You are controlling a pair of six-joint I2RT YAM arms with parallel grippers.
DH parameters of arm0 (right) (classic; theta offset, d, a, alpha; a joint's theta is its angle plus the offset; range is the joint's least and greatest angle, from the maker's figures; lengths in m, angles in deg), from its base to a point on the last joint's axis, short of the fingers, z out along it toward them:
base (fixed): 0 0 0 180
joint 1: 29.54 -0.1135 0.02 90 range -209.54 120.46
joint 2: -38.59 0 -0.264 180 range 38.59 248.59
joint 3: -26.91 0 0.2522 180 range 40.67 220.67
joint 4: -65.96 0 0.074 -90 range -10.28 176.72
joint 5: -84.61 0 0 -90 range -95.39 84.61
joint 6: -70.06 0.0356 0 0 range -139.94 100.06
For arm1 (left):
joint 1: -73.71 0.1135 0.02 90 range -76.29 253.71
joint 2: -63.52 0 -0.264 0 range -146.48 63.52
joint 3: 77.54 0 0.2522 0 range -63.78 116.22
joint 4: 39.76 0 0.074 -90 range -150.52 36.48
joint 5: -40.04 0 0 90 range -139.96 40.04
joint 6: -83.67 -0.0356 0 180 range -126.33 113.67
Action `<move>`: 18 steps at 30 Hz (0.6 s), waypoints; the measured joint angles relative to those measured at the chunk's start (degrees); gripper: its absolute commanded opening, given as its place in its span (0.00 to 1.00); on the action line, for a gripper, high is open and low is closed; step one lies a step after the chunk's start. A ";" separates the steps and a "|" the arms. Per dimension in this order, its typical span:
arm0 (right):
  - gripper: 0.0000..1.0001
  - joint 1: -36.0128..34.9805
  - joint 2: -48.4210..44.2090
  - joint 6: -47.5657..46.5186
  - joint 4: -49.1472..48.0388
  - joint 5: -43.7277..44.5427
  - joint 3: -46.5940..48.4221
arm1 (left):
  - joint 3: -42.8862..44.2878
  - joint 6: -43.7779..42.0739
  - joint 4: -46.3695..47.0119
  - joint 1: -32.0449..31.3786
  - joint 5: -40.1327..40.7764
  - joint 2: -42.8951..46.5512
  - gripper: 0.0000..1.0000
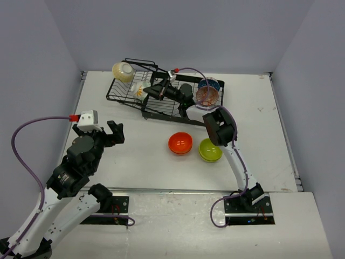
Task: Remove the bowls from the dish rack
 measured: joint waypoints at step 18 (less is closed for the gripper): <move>0.00 -0.04 0.46 2.03 -1.31 0.50 1.36 | -0.59 -0.13 0.39 0.46 -0.98 0.17 1.00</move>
